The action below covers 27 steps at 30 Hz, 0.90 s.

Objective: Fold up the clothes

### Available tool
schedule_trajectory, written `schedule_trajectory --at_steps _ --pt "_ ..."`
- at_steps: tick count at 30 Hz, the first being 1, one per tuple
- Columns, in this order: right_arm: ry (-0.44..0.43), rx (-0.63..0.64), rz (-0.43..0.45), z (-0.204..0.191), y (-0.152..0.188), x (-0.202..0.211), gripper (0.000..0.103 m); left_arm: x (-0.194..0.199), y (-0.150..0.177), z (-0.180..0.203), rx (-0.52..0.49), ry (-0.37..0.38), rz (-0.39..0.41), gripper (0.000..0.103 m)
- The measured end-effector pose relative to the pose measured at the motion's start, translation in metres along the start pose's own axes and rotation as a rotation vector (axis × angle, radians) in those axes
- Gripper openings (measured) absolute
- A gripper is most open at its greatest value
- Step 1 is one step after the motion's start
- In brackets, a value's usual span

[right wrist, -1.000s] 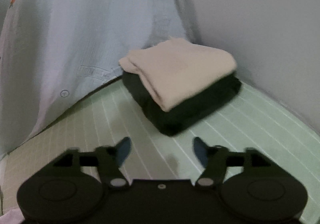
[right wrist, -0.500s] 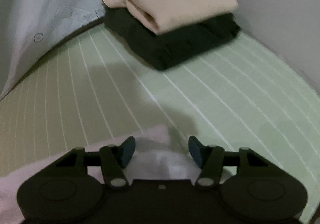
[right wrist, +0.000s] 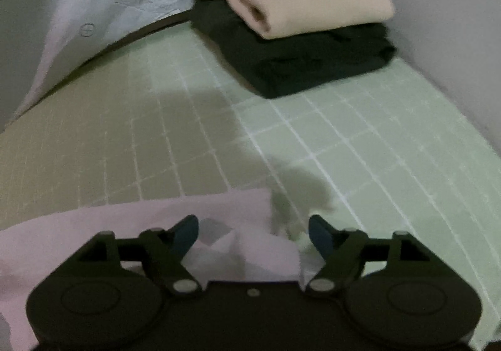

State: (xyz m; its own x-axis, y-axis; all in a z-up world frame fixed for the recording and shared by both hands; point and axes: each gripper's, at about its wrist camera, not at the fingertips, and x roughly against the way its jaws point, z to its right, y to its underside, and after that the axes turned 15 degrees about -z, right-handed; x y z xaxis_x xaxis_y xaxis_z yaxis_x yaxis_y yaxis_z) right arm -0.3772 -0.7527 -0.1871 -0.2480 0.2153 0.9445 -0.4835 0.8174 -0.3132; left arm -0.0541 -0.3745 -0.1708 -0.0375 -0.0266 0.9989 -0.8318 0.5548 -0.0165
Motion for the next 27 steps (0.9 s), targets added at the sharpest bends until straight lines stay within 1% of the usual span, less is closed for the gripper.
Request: schedule_trajectory --at_steps 1,2,3,5,6,9,12,14,16,17,18,20,21,22,24,27 --pt "-0.006 0.019 -0.011 -0.001 -0.004 -0.002 0.076 -0.002 0.000 0.000 0.000 -0.004 -0.008 0.103" --pt "-0.002 0.045 -0.019 -0.003 -0.006 -0.003 0.072 -0.005 0.000 0.000 0.001 -0.008 -0.017 0.103" --pt "0.007 0.075 -0.025 -0.006 -0.008 -0.003 0.061 -0.007 0.000 -0.001 0.006 -0.007 -0.020 0.103" --pt "0.037 0.151 -0.031 -0.013 -0.011 -0.002 0.044 -0.009 -0.001 -0.004 0.023 0.005 -0.020 0.103" --pt "0.044 0.187 -0.034 -0.015 -0.013 -0.001 0.033 -0.011 -0.003 -0.006 0.030 0.011 -0.021 0.103" --pt "0.045 0.278 0.009 -0.021 -0.022 0.012 0.023 -0.021 -0.012 -0.011 0.049 0.028 -0.026 0.103" --pt "0.062 0.331 0.134 -0.032 -0.039 0.039 0.021 -0.020 -0.011 -0.012 0.051 0.031 -0.026 0.103" --pt "0.053 0.338 0.231 -0.040 -0.053 0.054 0.021 -0.021 -0.011 -0.014 0.052 0.033 -0.026 0.103" --pt "0.028 0.314 0.331 -0.046 -0.063 0.062 0.025 -0.022 -0.012 -0.015 0.052 0.033 -0.025 0.103" --pt "0.029 0.290 0.352 -0.049 -0.068 0.062 0.028 -0.026 -0.015 -0.015 0.052 0.033 -0.024 0.103" --pt "0.041 0.268 0.351 -0.051 -0.071 0.061 0.039 -0.029 -0.018 -0.016 0.052 0.033 -0.024 0.103" --pt "0.080 0.229 0.351 -0.053 -0.071 0.058 0.053 -0.035 -0.023 -0.017 0.054 0.033 -0.019 0.103" --pt "0.096 0.207 0.348 -0.050 -0.068 0.056 0.060 -0.037 -0.024 -0.018 0.055 0.033 -0.017 0.103" --pt "0.104 0.175 0.334 -0.045 -0.063 0.053 0.063 -0.037 -0.024 -0.018 0.056 0.033 -0.016 0.103" --pt "0.111 0.087 0.291 -0.030 -0.050 0.047 0.077 -0.039 -0.024 -0.019 0.057 0.033 -0.014 0.103" --pt "0.100 -0.128 0.202 0.001 -0.019 0.036 0.084 -0.042 -0.024 -0.020 0.061 0.033 -0.013 0.103"
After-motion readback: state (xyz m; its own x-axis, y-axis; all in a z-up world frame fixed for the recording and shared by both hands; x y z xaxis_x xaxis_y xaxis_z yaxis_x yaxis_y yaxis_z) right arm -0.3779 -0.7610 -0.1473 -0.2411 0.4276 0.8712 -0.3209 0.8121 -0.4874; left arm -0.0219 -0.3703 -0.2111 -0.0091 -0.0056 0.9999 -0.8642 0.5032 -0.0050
